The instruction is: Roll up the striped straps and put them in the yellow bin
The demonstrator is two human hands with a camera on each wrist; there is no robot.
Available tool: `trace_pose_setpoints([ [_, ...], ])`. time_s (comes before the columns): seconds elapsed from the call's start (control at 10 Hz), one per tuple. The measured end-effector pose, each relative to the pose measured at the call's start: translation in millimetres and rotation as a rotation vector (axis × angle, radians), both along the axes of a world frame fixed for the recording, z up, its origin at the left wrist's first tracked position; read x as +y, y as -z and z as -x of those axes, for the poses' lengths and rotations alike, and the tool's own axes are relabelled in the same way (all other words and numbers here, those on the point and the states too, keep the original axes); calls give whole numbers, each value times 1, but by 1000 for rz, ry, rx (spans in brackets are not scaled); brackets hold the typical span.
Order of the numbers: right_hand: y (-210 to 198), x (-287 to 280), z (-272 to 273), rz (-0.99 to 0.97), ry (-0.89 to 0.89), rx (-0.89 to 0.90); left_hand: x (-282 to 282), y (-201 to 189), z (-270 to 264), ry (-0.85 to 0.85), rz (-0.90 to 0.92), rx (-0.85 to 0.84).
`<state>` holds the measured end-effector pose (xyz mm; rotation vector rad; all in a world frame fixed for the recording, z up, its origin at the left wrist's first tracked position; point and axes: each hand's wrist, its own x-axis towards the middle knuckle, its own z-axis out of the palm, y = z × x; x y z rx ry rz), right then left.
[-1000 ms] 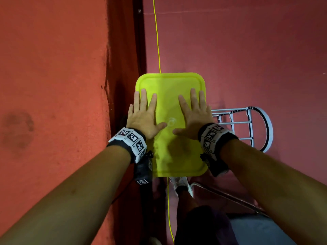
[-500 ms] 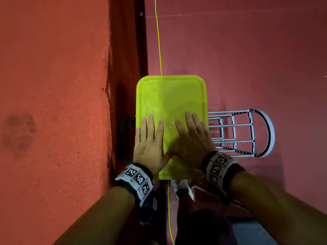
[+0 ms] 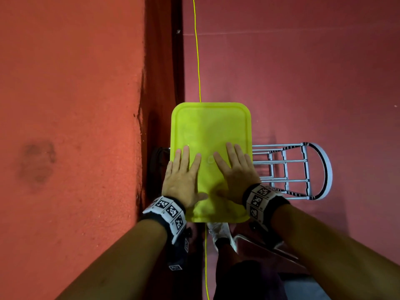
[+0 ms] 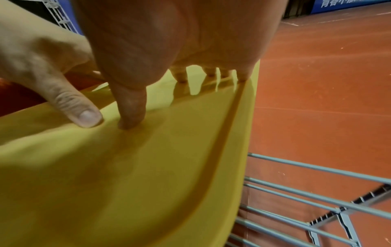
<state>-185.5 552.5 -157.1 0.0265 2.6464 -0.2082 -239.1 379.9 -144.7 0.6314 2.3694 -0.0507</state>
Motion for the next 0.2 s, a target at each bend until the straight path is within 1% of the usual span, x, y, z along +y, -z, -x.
trace_pose_setpoints([
  [0.1, -3, 0, 2, 20, -12, 0, 1, -6, 2, -13, 3, -26],
  [0.2, -8, 5, -9, 95, 71, 48, -8, -17, -4, -52, -107, 20],
])
